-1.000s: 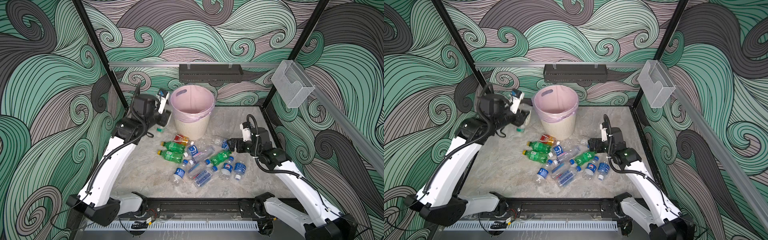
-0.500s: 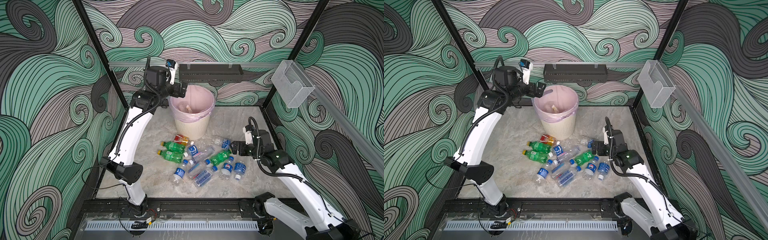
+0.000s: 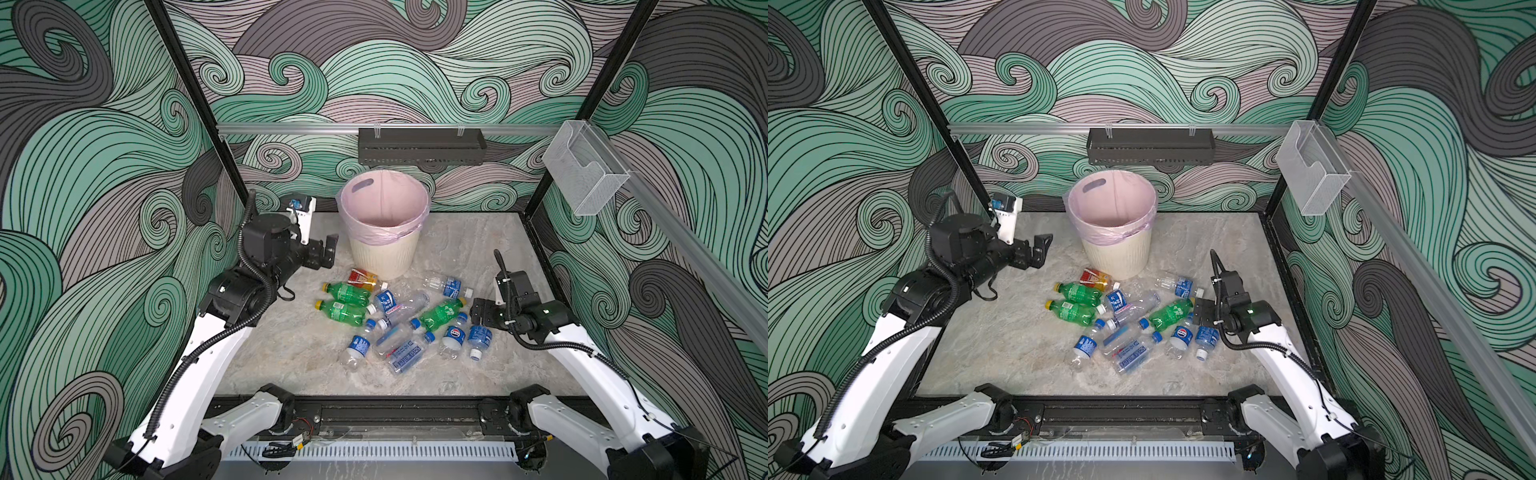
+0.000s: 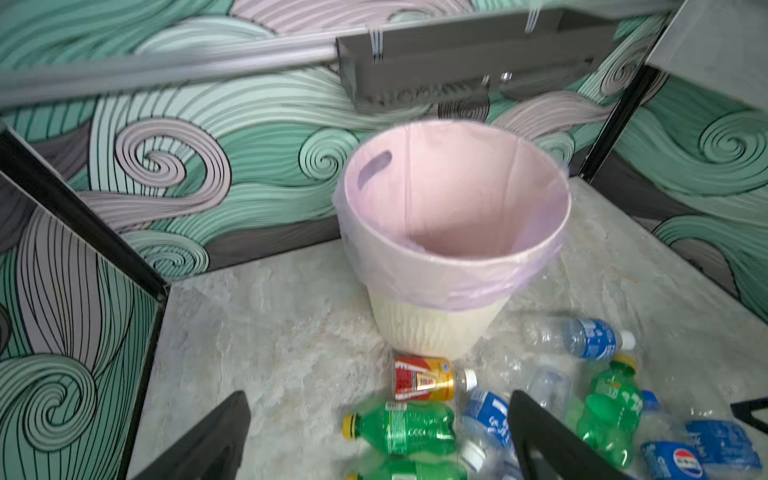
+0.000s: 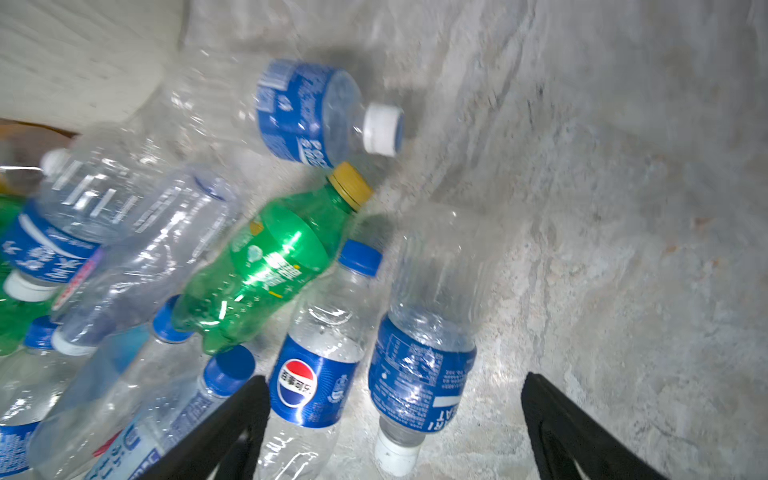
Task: Throw the plastic bottles in the bin
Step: 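Grasp a blue-labelled water bottle with the right gripper while the left gripper withdraws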
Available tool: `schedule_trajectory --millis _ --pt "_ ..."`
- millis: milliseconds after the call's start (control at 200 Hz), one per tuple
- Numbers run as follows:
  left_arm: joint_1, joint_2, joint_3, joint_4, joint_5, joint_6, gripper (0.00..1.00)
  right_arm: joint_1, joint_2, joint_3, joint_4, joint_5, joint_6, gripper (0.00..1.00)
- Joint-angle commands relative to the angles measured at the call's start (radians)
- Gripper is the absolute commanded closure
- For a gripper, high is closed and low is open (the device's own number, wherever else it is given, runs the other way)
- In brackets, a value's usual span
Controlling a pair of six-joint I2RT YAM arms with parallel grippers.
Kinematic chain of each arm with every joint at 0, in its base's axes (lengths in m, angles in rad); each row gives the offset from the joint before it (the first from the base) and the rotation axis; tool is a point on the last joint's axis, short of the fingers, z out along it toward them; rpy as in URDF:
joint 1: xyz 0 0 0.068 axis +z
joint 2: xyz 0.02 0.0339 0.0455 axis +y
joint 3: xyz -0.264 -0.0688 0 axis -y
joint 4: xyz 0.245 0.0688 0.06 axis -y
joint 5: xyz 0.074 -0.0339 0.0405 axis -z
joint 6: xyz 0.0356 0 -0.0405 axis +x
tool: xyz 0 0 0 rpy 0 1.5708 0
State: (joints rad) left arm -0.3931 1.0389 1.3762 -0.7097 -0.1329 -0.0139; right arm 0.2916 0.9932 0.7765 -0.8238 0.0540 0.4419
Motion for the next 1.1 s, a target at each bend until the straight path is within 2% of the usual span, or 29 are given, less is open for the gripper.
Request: schedule_trajectory --millis 0,305,676,856,1011,1092 --pt "0.012 -0.020 -0.098 -0.057 -0.030 -0.034 0.01 -0.014 0.024 -0.031 -0.036 0.024 0.079 0.07" --pt "0.013 -0.092 -0.304 -0.012 -0.021 -0.064 0.01 -0.023 0.074 -0.097 0.040 0.025 0.101 0.08" --pt "0.013 -0.106 -0.386 0.012 -0.022 -0.060 0.01 -0.045 0.206 -0.154 0.200 0.013 0.140 0.12" --pt "0.013 -0.112 -0.417 0.033 -0.014 -0.072 0.01 -0.046 0.251 -0.147 0.234 -0.007 0.141 0.23" --pt "0.013 -0.123 -0.452 0.054 -0.001 -0.072 0.01 -0.048 0.298 -0.137 0.235 0.013 0.134 0.27" --pt "0.013 -0.125 -0.463 0.060 -0.007 -0.064 0.01 -0.048 0.317 -0.128 0.236 0.014 0.128 0.33"
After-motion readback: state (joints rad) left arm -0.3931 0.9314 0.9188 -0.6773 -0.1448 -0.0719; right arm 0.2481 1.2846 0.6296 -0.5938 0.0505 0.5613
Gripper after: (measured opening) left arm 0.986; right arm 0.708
